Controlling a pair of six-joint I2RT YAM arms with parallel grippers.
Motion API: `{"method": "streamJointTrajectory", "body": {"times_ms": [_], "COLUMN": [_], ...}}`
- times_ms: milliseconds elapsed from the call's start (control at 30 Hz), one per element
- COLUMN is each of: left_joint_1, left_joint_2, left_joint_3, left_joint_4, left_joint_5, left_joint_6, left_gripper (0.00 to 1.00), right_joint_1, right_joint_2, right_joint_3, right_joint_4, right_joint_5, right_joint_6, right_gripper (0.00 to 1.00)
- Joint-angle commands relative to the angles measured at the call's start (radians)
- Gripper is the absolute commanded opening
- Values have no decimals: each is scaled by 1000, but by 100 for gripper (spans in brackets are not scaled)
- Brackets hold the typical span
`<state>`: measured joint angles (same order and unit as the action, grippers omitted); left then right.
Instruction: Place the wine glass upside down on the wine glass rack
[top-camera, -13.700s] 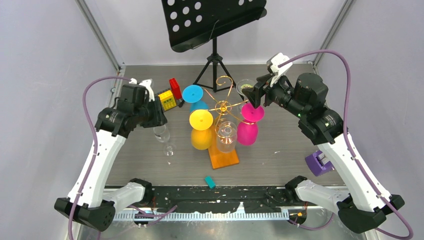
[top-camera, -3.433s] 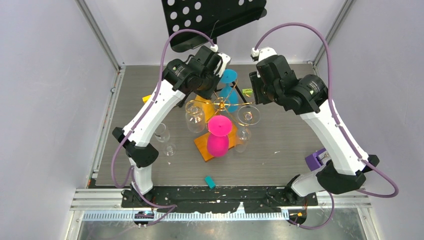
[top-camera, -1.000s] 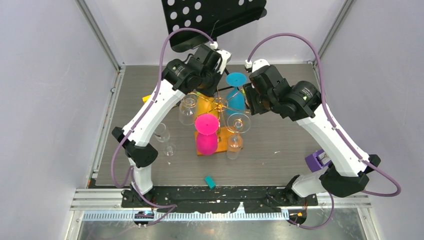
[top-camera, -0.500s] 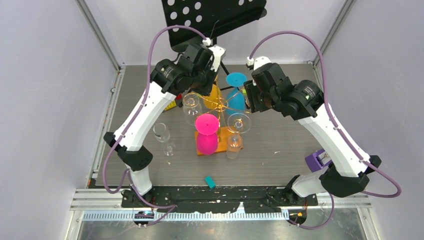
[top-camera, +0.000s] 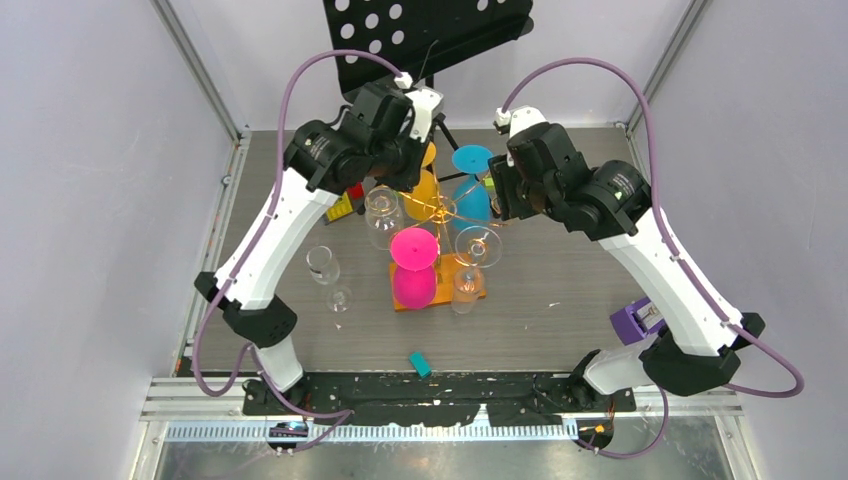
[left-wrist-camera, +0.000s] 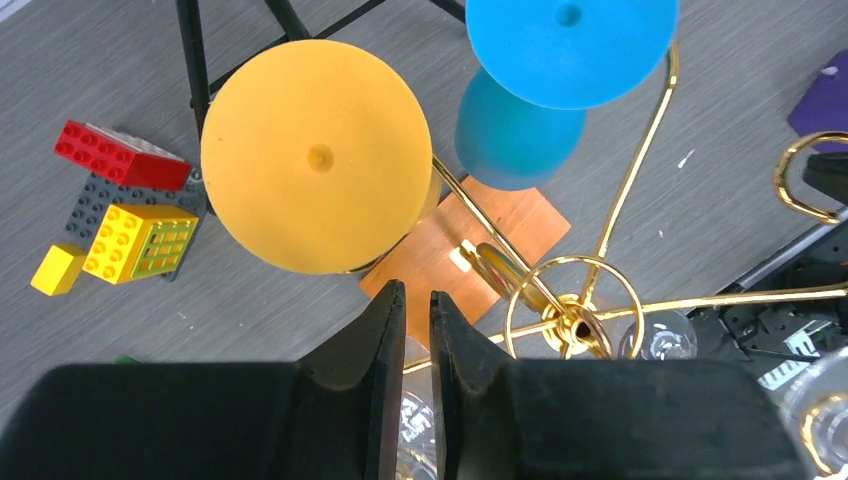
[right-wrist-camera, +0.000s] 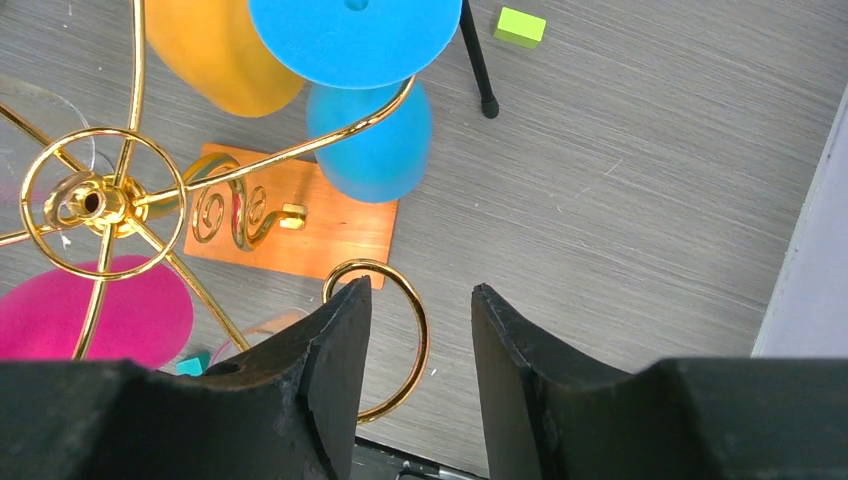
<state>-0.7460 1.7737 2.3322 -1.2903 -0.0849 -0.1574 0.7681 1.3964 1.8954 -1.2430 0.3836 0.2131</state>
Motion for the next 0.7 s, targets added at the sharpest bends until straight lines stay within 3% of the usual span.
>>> {"method": "streamJointTrajectory", "body": {"times_ms": [0,267,433,667], "left_joint_1": [5,5,5,59], "left_joint_2": [-79,-158,-229,-499], "left_joint_3": [-6,-48,-88,-418], "left_joint_4": [58,155,188,279], "left_joint_5": [59,120,15,-210], "left_joint_6": [-11,-17,-25,-137], "left_gripper": [17,19,22,51], "right_joint_1": [-6,-12,-14,-13], "right_joint_2": [-49,-75,-103,-158], "right_joint_3": [40,33,7,-56], "right_joint_4": [59,110,151,231], "right_joint_5": [22,36,47,59], "right_joint_6": [-9,-14,-24,-47], "right_gripper": [49,48,48,48]}}
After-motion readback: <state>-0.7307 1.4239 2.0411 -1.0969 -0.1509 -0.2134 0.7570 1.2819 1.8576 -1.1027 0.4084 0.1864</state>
